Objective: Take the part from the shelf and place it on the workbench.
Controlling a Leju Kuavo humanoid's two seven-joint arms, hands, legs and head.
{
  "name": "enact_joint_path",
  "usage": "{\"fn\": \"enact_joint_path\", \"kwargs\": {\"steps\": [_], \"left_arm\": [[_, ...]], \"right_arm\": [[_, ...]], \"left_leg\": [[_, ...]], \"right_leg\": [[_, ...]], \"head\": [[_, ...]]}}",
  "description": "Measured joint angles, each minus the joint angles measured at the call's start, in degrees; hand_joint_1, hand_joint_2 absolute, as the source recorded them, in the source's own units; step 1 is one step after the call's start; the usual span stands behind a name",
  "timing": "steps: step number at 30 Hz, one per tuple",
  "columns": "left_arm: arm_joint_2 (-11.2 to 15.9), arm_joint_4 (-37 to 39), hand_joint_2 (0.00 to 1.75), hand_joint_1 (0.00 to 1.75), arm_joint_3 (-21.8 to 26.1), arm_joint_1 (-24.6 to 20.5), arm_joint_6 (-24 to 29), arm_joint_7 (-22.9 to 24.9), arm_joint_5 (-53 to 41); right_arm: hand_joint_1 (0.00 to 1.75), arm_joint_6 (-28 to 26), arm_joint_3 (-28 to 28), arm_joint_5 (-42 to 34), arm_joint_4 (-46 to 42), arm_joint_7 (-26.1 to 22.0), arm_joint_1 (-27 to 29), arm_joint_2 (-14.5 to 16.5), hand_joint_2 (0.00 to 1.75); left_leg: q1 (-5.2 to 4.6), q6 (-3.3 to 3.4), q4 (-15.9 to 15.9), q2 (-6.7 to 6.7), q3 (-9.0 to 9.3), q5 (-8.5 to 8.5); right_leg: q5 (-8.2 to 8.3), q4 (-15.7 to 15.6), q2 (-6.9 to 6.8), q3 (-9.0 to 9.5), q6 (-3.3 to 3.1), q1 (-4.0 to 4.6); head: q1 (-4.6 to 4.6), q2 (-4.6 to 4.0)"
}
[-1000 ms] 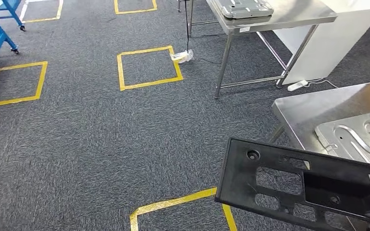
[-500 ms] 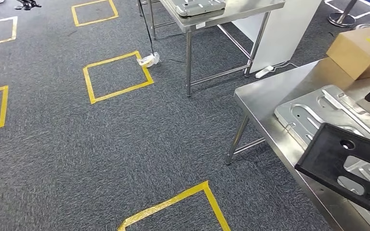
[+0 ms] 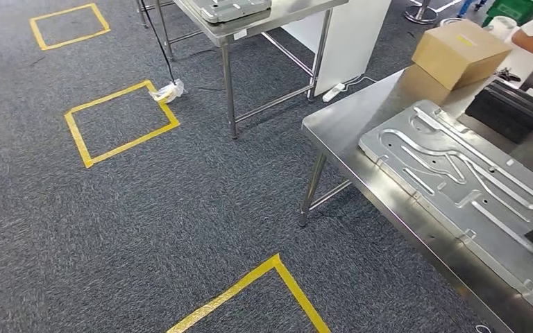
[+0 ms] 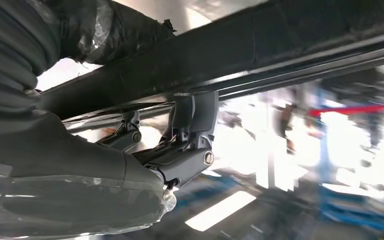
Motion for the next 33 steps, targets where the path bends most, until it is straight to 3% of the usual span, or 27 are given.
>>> {"fn": "enact_joint_path", "kwargs": {"steps": [1,3,5,7,9,11,13,14,15,17,19,23,33], "left_arm": [[0.05,-0.01,1.75,0.00,-0.15,-0.14,-0.17,0.07,-0.10],[0.36,-0.01,1.75,0.00,-0.40,-0.40,-0.39,0.16,-0.24],[0.71,-0.01,1.75,0.00,-0.57,-0.73,-0.49,0.18,-0.25],[0.90,-0.05,1.75,0.00,-0.75,-1.19,-0.53,0.18,-0.22],[1.10,-0.10,1.75,0.00,-0.94,-1.50,-0.53,0.18,-0.21],[1.23,-0.11,1.75,0.00,-1.09,-1.50,-0.53,0.17,-0.20],[1.25,-0.11,1.75,0.00,-1.22,-1.28,-0.53,0.16,-0.17],[1.26,-0.11,1.75,0.00,-1.27,-1.14,-0.56,0.18,-0.12],[1.28,-0.11,1.75,0.00,-1.31,-1.00,-0.61,0.21,-0.05],[1.47,-0.11,1.75,0.00,-1.33,-0.90,-0.80,0.37,0.20],[1.81,-0.12,1.75,0.00,-1.33,-1.01,-1.08,0.63,0.42],[2.00,-0.14,1.75,0.00,-1.31,-1.68,-1.52,1.24,0.97],[2.03,-0.16,1.75,0.00,-1.28,-2.11,-1.70,1.84,1.92]], "right_arm": [[1.75,-1.30,1.15,-0.27,2.61,2.67,-0.22,-1.58,1.75],[1.75,-4.66,4.58,-2.11,8.17,8.67,-0.63,-5.26,1.75],[1.75,-8.21,9.80,-5.56,13.97,14.45,-0.80,-9.27,1.75],[1.75,-10.69,15.46,-8.74,18.87,18.23,-0.72,-12.94,1.75],[1.75,-11.78,19.35,-10.27,21.77,19.68,-0.52,-15.37,1.75],[1.75,-12.21,21.72,-10.96,23.71,20.35,-0.39,-16.78,1.75],[1.75,-12.64,24.11,-11.34,25.55,21.34,-0.39,-17.86,1.75],[1.75,-13.21,25.75,-11.42,26.58,22.17,-0.40,-18.44,1.75],[1.75,-14.09,27.70,-11.47,27.68,23.13,-0.47,-19.15,1.75],[1.75,-16.97,32.48,-11.73,30.24,25.27,-0.88,-20.62,1.75],[1.75,-20.38,37.62,-12.12,32.82,27.32,-1.94,-21.85,1.75],[1.75,-24.11,48.91,-12.68,36.61,31.29,-5.73,-23.65,1.75],[1.75,-26.06,72.72,-5.74,43.00,37.23,-20.68,-23.52,1.75]], "left_leg": [[0.01,-0.17,0.13,0.64,0.09,-0.16],[-0.22,-0.77,0.47,1.83,0.33,-0.64],[-0.47,-1.42,0.58,2.94,0.61,-1.05],[-0.48,-1.97,0.53,3.86,1.03,-1.34],[-0.35,-2.51,2.48,2.23,0.38,-2.94],[-0.21,-2.70,8.64,-0.72,-2.66,-6.34],[-0.21,-2.44,15.39,-1.91,-6.31,-8.57],[-0.29,-2.16,16.58,-2.14,-7.20,-8.12],[-0.43,-1.73,15.52,-2.29,-7.08,-6.50],[-1.05,-0.30,8.59,-2.71,-4.72,-1.78],[-1.58,0.82,2.69,-2.95,-2.67,0.84],[-1.68,-0.52,0.89,-2.87,-2.26,1.20],[-1.72,-0.08,1.14,-3.17,-2.28,1.52]], "right_leg": [[1.96,-3.68,-0.64,2.06,0.10,-0.12],[4.26,-10.33,-2.50,5.63,-0.28,0.07],[4.35,-12.19,-2.87,6.42,-1.13,0.44],[4.57,-12.27,-1.48,6.23,-1.89,0.39],[4.80,-12.41,-0.47,6.07,-2.56,0.19],[4.95,-12.45,0.27,5.88,-3.10,0.26],[4.97,-12.42,0.96,5.78,-3.51,0.64],[4.94,-12.41,1.40,5.82,-3.66,0.86],[4.90,-12.40,1.85,5.93,-3.77,1.09],[4.85,-12.40,2.81,6.15,-3.87,1.40],[4.86,-12.36,3.45,6.10,-3.78,1.51],[4.77,-12.19,3.64,5.83,-3.48,1.43],[5.01,-12.26,3.21,5.80,-3.11,1.40]], "head": [[0.01,0.00],[-0.01,0.00],[-0.04,0.00],[-0.08,0.00],[-0.15,0.00],[-0.19,0.00],[-0.19,0.00],[-0.19,0.00],[-0.19,0.00],[-0.17,0.00],[-0.13,0.00],[-0.14,0.00],[-0.13,0.00]]}}
